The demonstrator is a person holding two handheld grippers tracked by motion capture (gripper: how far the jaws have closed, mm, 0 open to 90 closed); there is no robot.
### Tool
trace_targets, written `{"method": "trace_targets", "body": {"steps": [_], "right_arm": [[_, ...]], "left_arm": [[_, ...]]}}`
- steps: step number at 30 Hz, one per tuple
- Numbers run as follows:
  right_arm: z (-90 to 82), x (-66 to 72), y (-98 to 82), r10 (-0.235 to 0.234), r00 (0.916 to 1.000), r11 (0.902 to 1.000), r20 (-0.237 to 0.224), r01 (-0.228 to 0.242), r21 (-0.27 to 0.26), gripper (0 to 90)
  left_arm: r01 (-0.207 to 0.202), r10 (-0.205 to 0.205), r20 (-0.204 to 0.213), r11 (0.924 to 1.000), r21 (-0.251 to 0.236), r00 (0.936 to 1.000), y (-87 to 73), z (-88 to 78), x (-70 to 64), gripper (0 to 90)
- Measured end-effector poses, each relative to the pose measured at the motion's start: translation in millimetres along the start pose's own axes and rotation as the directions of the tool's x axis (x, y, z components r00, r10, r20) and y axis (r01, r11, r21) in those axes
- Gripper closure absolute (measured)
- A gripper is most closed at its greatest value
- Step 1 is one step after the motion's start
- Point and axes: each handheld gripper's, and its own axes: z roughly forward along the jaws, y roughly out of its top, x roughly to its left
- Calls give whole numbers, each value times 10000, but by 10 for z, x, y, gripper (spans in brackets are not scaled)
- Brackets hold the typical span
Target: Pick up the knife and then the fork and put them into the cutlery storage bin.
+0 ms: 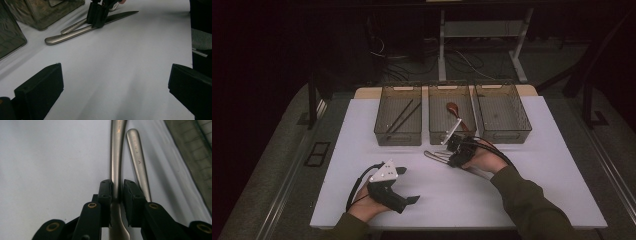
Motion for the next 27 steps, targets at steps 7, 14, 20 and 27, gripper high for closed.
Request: {"method": "trace_targets", "body": {"steps": [7, 14, 20, 27], "right_arm": [[18, 8, 75, -201, 9998, 9980, -12, 201, 607, 764], [40, 42, 173, -525, 9983, 9895, 237, 488, 1361, 788], [49, 58, 214, -588, 9975, 9848, 385, 516, 1658, 798], [5, 14, 87, -52, 10000, 9968, -6, 53, 803, 797]], "left_arm": [[8, -8, 47, 10000, -23, 10000, -3, 10, 1, 0], [-30, 30, 70, 10000, 25, 10000, -4, 19, -1, 0], [-73, 73, 63, 10000, 34, 10000, -4, 13, 6, 0], [21, -21, 50, 10000, 47, 10000, -7, 3, 9, 0]]}}
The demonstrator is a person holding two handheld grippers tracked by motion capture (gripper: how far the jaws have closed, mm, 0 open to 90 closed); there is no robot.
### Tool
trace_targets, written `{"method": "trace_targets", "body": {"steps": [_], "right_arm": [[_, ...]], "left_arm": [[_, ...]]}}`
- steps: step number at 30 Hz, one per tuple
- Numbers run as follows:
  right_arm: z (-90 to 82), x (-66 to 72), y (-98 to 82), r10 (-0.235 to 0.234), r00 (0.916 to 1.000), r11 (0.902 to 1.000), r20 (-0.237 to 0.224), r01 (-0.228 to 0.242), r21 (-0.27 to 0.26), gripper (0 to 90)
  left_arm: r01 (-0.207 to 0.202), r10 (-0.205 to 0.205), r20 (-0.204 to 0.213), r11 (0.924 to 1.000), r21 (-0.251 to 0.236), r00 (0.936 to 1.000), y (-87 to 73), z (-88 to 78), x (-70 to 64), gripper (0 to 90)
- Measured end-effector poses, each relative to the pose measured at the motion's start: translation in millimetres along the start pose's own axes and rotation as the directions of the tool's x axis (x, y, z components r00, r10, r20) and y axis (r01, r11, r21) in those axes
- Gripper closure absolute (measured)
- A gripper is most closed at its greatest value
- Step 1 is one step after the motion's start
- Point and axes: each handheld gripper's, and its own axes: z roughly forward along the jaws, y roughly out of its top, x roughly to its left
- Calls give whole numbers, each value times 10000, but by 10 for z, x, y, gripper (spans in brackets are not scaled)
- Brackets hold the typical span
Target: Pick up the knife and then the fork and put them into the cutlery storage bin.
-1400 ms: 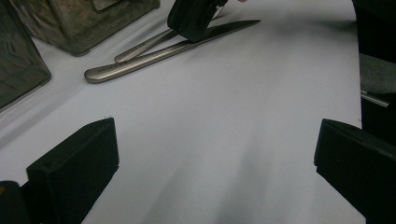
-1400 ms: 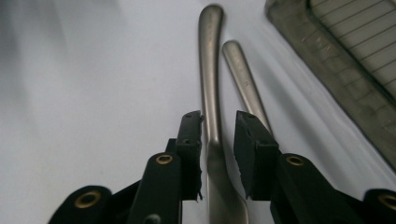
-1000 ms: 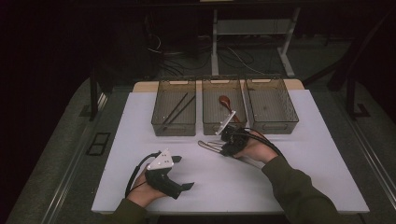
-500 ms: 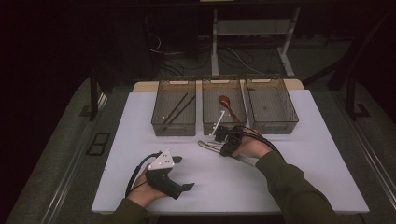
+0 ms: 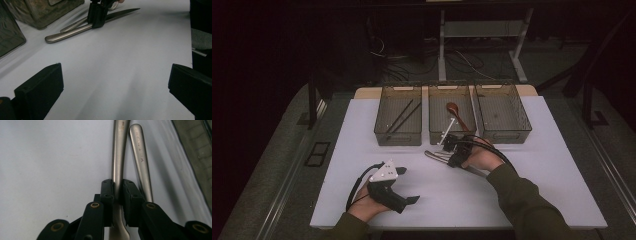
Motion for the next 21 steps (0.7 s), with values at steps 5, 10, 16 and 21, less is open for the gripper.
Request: {"method": "trace_targets", "body": {"steps": [5, 10, 16, 21], "right_arm": [[-28, -5, -142, 167, 9994, 9986, -293, -181, -506, 797], [-65, -6, -298, 344, 9981, 9920, -516, -404, -1199, 797], [-139, -21, -469, 630, 9965, 9801, -541, -721, -1850, 797], [-218, -47, -585, 863, 9944, 9701, -617, -980, -2218, 797]], "left_arm": [[7, -7, -15, 10000, -11, 10000, 3, 0, -4, 0], [30, -30, -43, 10000, -49, 10000, -3, 1, 7, 0], [116, -116, -61, 9999, -58, 9999, -12, 1, 23, 0], [107, -107, -55, 9999, -8, 9999, -11, 2, 28, 0]]}}
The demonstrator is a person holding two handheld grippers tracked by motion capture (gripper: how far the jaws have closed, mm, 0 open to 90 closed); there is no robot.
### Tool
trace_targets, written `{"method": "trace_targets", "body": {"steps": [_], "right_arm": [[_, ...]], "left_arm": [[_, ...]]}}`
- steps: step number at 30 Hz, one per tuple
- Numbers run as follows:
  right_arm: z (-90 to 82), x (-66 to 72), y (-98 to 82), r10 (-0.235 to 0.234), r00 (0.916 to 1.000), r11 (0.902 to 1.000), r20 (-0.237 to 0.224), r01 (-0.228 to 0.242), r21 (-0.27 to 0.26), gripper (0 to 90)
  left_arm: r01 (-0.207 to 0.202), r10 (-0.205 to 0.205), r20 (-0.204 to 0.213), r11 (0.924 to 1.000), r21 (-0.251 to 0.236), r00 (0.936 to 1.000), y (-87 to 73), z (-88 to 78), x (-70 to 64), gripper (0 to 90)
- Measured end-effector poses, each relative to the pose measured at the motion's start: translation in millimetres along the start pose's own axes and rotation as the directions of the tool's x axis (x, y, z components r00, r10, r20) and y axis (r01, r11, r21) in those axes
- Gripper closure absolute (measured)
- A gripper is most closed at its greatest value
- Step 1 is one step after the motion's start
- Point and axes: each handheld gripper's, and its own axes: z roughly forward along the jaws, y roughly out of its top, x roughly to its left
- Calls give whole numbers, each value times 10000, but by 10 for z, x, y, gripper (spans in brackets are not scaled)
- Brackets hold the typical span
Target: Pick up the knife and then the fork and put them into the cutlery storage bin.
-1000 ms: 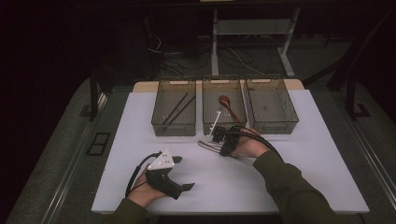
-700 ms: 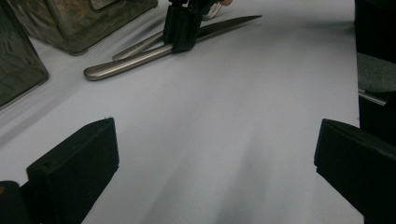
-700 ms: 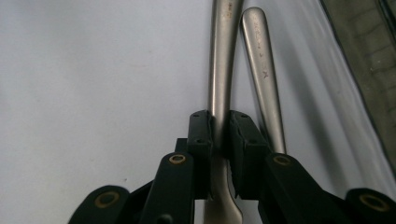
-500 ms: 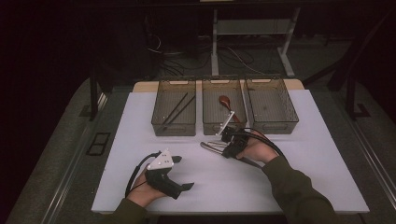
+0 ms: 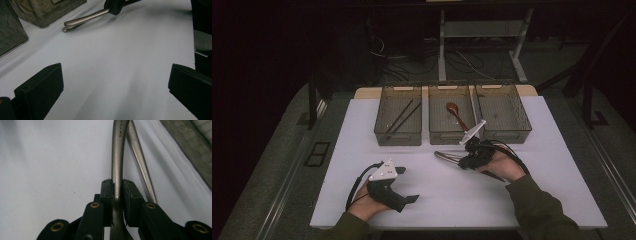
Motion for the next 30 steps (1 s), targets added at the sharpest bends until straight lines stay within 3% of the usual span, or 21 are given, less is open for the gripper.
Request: {"method": "trace_targets", "body": {"steps": [4, 17, 30], "right_arm": [[-81, -1, -53, 276, 9996, 9991, -81, -278, -312, 797], [-277, 25, -103, 252, 9995, 9947, -167, -267, -993, 796], [-596, -62, -180, 714, 9974, 9787, 28, -695, -1931, 796]], "left_arm": [[6, -6, 13, 10000, -1, 10000, -8, 3, 8, 0], [-2, 2, -36, 10000, -57, 10000, -11, -13, 3, 0], [-36, 35, -112, 10000, -47, 9999, -15, -16, 14, 0]]}}
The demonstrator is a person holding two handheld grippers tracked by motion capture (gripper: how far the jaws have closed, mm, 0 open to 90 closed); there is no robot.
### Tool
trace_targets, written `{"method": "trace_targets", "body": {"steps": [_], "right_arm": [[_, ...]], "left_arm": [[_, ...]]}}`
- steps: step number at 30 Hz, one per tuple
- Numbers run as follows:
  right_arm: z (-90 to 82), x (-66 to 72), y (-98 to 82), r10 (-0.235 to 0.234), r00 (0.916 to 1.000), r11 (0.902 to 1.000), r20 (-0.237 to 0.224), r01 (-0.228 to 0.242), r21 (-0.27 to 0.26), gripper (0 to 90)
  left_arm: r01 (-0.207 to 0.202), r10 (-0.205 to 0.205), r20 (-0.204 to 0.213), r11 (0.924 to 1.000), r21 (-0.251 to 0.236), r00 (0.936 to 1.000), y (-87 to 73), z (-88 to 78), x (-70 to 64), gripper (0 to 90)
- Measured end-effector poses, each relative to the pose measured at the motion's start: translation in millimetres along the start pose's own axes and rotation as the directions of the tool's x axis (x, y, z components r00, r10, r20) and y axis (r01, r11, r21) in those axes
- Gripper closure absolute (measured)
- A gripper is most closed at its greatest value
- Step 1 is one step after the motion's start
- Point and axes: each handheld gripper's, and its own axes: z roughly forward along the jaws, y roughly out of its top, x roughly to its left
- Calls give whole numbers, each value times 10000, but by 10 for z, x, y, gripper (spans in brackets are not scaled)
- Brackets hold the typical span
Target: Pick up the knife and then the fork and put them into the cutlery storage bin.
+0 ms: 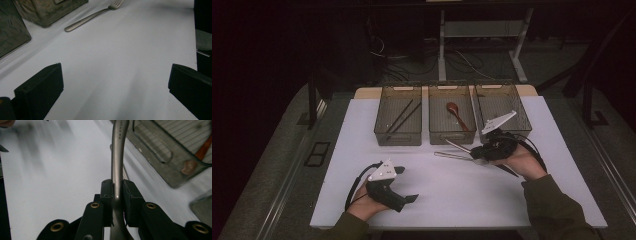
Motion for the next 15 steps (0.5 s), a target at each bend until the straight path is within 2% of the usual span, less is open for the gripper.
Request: {"method": "trace_targets", "body": {"steps": [3, 9, 11, 15], "right_arm": [[-65, -48, 2, 156, 9998, 9997, 96, -154, -188, 796], [-226, -182, 30, 397, 9973, 9980, 610, -365, -515, 796], [-277, -235, 41, 495, 9943, 9969, 947, -434, -654, 796], [-347, -346, 82, 801, 9880, 9946, 1324, -704, -765, 796]], "left_arm": [[29, -29, -21, 10000, 30, 10000, -3, -6, 16, 0], [58, -59, -98, 10000, -52, 9999, -11, -18, 66, 0], [91, -92, -87, 10000, -37, 9999, -21, -13, 80, 0], [144, -144, -90, 9999, -71, 9999, -23, -11, 91, 0]]}}
